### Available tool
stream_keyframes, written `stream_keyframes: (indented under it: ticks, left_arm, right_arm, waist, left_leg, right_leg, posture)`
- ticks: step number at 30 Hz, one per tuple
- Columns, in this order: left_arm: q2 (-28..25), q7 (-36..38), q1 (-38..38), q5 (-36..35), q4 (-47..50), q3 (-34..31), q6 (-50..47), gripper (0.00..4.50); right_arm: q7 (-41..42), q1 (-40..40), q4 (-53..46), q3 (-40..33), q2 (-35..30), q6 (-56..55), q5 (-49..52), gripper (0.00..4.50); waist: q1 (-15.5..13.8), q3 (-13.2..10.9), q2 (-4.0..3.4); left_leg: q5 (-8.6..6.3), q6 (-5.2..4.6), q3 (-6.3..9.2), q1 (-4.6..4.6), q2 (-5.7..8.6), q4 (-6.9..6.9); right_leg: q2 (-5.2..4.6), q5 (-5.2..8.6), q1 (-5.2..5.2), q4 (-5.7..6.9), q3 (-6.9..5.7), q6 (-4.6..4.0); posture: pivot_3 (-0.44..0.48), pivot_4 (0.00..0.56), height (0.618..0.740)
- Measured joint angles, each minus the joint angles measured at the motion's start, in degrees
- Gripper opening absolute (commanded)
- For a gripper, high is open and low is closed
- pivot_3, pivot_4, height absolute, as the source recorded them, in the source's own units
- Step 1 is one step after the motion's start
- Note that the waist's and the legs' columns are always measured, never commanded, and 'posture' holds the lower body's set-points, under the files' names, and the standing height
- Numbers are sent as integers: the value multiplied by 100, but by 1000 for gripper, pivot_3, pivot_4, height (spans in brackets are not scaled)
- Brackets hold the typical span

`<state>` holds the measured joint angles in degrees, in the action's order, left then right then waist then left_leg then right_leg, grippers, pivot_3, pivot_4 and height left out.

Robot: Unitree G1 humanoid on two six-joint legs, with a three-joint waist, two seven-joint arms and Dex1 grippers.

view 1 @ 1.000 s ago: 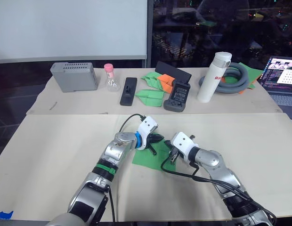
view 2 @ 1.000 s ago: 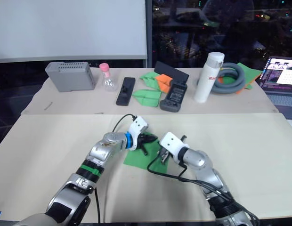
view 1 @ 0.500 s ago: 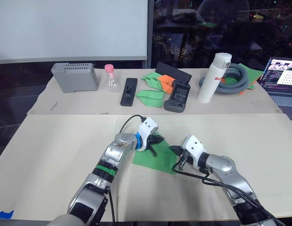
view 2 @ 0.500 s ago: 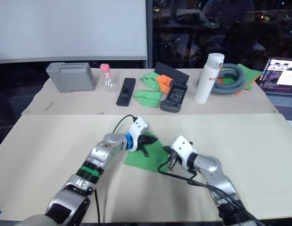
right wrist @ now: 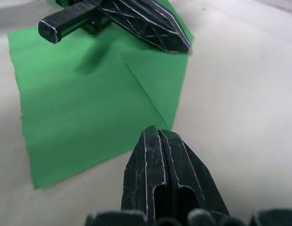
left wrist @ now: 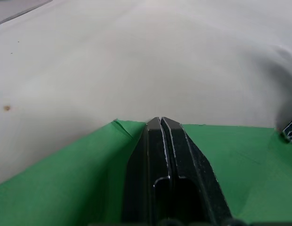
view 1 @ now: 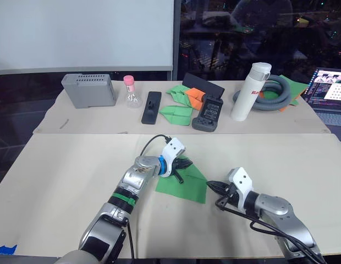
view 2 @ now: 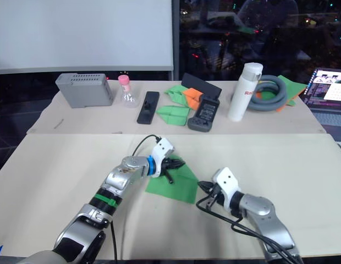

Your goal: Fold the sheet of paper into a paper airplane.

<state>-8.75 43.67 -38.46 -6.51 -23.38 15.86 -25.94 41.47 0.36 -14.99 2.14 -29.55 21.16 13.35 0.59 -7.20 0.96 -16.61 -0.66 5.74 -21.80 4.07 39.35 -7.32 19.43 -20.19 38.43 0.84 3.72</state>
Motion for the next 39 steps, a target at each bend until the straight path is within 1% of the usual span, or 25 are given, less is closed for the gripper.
stream_keyframes:
  ticks: [3, 6, 7, 10, 12, 15, 21, 26, 31, 36, 39]
  left_arm:
    - [-4, 20, 0, 0, -6, -7, 0, 0]
    - [8, 23, -1, 0, -11, -6, 4, 0]
    - [8, 23, -4, 0, -13, -6, 5, 0]
    - [8, 28, -9, 0, -17, -6, 7, 0]
    - [10, 25, -15, 0, -16, -8, 5, 0]
    - [23, -15, -23, 9, -14, -9, -12, 0]
    - [173, 3, -79, -25, 23, 2, -191, 0]
    - [310, -33, -97, 121, 208, 302, -333, 0]
    - [286, -154, -97, 325, 252, 443, -314, 0]
    - [427, -466, -265, 353, -90, 259, -350, 0]
    - [416, -702, -471, 351, -475, -3, -266, 0]
  right_arm:
    - [-31, -89, -108, -168, 82, 391, 377, 37]
    - [-69, -393, -329, -147, 114, 536, 515, 37]
    - [-108, -495, -361, -90, 112, 536, 459, 37]
    - [-436, -797, -251, 438, 169, 526, -126, 37]
    - [-739, -926, 64, 774, 409, 531, -479, 37]
    - [-984, -1056, 209, 953, 552, 525, -748, 37]
    - [-1102, -1112, 249, 1008, 568, 633, -820, 37]
    - [-1120, -1116, 217, 1035, 567, 772, -818, 37]
    - [-1144, -1100, 196, 1039, 567, 866, -817, 37]
    - [-1176, -1096, 185, 1046, 567, 923, -817, 37]
    - [-1177, -1076, 159, 1054, 567, 928, -816, 37]
  waist:
    - [11, -1, 0]
    - [14, -1, -1]
    - [13, -1, -1]
    - [11, 0, 0]
    - [12, 0, -1]
    - [11, 0, -1]
    - [9, 0, -1]
    - [16, 1, -1]
    - [13, 7, 2]
    - [-3, 17, 14]
    - [18, 19, 15]
  left_leg:
    - [0, 0, 0, -6, -1, 0]
    - [0, 0, 0, -7, -1, 0]
    - [0, 0, 0, -7, 0, 0]
    - [0, 0, 0, -6, 0, -1]
    - [0, 0, 0, -9, 1, -2]
    - [0, 0, 0, -8, 2, 1]
    - [0, 0, 0, -5, 3, 2]
    - [0, 0, 0, -3, 2, 2]
    - [0, 0, 0, 6, 2, 1]
    - [0, 0, 0, 15, 1, 1]
    - [2, 3, 0, 19, -1, 1]
  right_leg:
    - [0, 0, -3, 1, 1, 0]
    - [0, 0, -6, 1, 0, 0]
    - [0, 0, -6, 2, 0, 0]
    - [0, 0, -10, 6, -1, 0]
    - [0, 0, -11, 13, 0, 0]
    - [-2, 0, -8, 18, 0, 0]
    - [-2, 0, -7, 14, 0, 1]
    - [-2, -1, -6, 13, 0, 1]
    - [-2, 0, 0, 10, 1, 1]
    - [-2, 0, 1, 7, 1, 1]
    - [1, 0, 0, 9, 1, 2]
  posture:
    - [0, 150, 740]
    - [0, 150, 740]
    - [0, 150, 740]
    - [0, 150, 740]
    - [0, 150, 740]
    - [0, 150, 740]
    - [0, 150, 740]
    - [0, 150, 740]
    - [0, 150, 740]
    - [0, 150, 740]
    - [0, 150, 740]
